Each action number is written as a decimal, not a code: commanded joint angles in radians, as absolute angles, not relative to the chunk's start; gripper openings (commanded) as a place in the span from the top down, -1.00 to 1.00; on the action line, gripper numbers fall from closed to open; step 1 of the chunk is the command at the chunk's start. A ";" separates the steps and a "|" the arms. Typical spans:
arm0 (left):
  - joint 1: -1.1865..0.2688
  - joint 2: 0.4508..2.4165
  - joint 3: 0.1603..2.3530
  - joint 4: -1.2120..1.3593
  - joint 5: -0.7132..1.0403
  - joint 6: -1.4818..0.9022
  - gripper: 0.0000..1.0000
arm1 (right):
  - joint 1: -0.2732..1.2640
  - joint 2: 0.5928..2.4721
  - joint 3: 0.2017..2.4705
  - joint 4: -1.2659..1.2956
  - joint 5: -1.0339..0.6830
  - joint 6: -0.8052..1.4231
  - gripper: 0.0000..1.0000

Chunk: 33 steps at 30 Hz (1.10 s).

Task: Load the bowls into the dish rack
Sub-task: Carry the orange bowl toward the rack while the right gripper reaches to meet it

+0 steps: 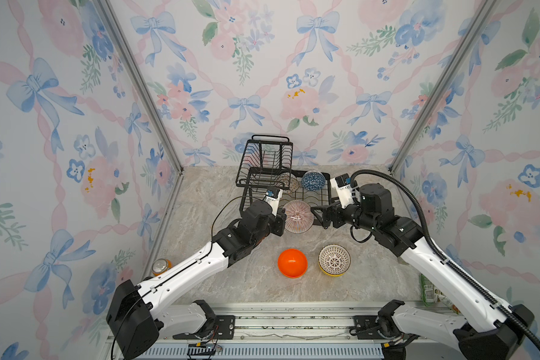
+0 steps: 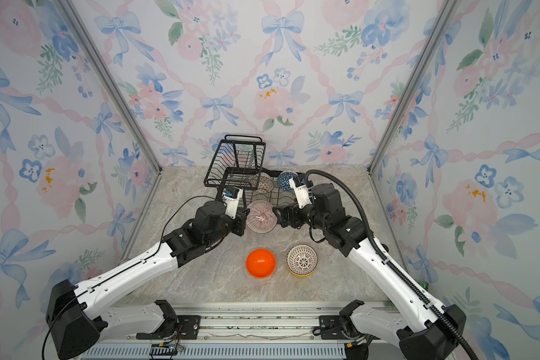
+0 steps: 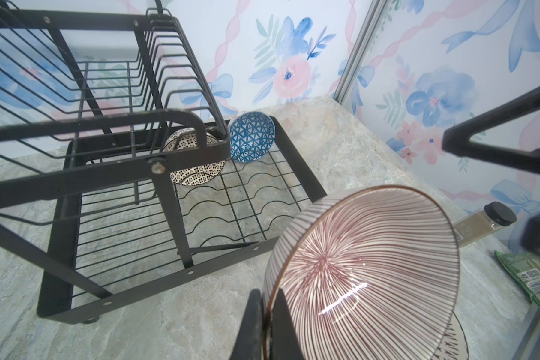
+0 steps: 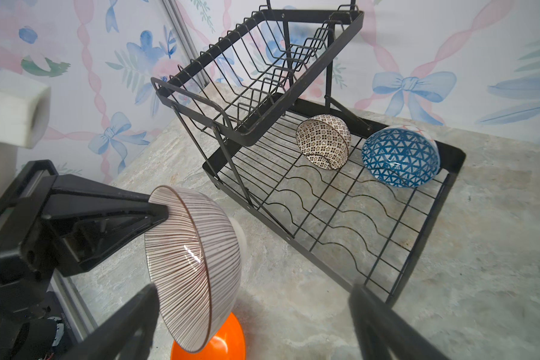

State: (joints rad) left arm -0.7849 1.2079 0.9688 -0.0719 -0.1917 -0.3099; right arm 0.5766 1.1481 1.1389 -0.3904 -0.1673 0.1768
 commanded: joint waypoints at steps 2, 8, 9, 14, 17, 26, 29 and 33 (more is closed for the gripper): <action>-0.785 1.233 1.000 0.055 -0.194 -0.292 1.00 | 0.611 1.199 1.170 -0.368 -0.134 0.210 -0.93; -0.793 1.245 0.999 0.092 -0.195 -0.282 1.00 | 0.621 1.246 1.158 -0.314 -0.077 0.248 -0.96; -0.793 1.244 0.998 0.097 -0.195 -0.279 1.00 | 0.621 1.253 1.162 -0.313 -0.074 0.253 -0.89; -0.793 1.247 0.995 0.111 -0.193 -0.270 1.00 | 0.622 1.299 1.188 -0.333 -0.084 0.263 -0.57; -0.793 1.247 0.994 0.117 -0.195 -0.268 1.00 | 0.621 1.313 1.192 -0.336 -0.093 0.273 -0.44; -0.793 1.247 0.988 0.124 -0.179 -0.265 1.00 | 0.623 1.327 1.190 -0.327 -0.080 0.284 0.32; -0.793 1.251 0.983 0.124 -0.164 -0.265 1.00 | 0.626 1.329 1.193 -0.326 -0.076 0.282 0.51; -0.793 1.253 0.971 0.130 -0.140 -0.267 1.00 | 0.627 1.328 1.193 -0.319 -0.069 0.279 0.82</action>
State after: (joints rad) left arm -0.7963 1.2541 0.9699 0.0807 -0.1764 -0.2729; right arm 0.6216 1.3338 1.1622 -0.3389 -0.0570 0.2840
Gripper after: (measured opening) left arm 0.049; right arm 0.116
